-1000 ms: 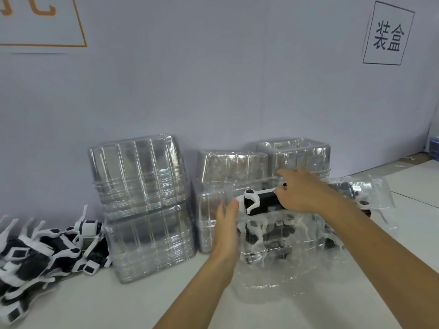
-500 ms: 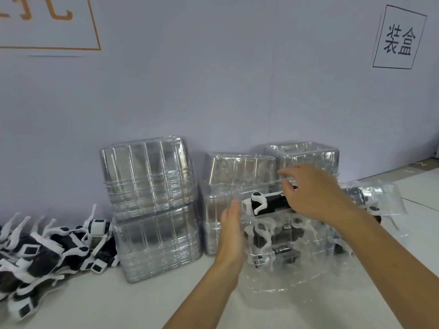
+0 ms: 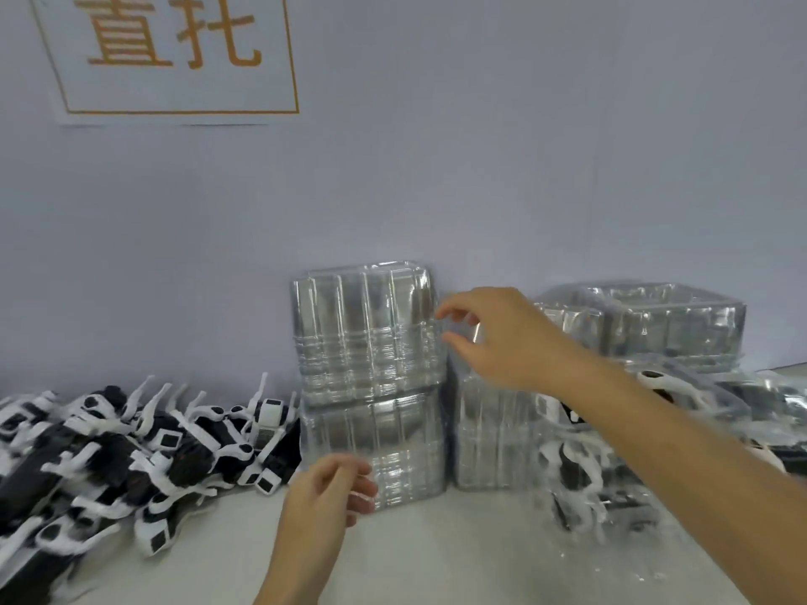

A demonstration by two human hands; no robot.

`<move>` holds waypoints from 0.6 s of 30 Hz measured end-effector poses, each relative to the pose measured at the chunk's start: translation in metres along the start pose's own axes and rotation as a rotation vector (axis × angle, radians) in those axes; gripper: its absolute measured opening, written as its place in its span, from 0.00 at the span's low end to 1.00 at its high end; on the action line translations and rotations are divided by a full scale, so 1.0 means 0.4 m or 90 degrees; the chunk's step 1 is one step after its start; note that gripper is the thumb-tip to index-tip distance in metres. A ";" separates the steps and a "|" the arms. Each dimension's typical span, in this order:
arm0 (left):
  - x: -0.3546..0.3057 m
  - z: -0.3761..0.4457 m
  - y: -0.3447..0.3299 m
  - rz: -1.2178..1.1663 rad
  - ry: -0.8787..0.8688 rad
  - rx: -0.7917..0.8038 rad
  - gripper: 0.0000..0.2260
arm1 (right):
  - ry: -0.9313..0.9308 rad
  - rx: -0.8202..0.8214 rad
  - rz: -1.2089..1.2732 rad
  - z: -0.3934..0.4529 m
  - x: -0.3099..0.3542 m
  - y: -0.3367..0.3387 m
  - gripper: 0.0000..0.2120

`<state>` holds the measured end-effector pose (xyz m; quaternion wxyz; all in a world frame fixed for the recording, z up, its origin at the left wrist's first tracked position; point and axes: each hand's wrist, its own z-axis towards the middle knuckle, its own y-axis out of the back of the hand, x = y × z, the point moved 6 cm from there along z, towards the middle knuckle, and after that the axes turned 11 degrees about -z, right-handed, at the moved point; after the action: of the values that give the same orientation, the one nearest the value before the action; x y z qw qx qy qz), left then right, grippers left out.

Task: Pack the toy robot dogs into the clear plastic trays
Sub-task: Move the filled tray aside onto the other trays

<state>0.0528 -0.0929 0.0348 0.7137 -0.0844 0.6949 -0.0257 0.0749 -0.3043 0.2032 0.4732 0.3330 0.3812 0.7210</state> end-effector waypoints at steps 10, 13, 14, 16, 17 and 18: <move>-0.027 0.053 0.172 -0.004 -0.055 -0.113 0.10 | 0.120 0.011 -0.225 0.207 0.232 -0.064 0.39; -0.026 0.051 0.158 -0.005 -0.071 -0.082 0.10 | 0.099 0.049 -0.215 0.253 0.244 -0.080 0.34; -0.025 0.051 0.155 -0.007 -0.076 -0.073 0.10 | 0.091 0.051 -0.176 0.262 0.244 -0.078 0.32; -0.022 0.051 0.150 -0.009 -0.078 -0.051 0.10 | 0.085 0.054 -0.060 0.270 0.232 -0.065 0.27; -0.021 0.052 0.148 -0.007 -0.078 -0.043 0.10 | 0.084 0.053 -0.013 0.268 0.218 -0.052 0.25; -0.019 0.054 0.148 -0.005 -0.079 -0.039 0.10 | 0.081 0.040 0.013 0.264 0.197 -0.035 0.24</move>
<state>0.0691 -0.0316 0.0336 0.7522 -0.1100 0.6497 -0.0021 0.1437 -0.2020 0.2517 0.4295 0.3049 0.4296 0.7334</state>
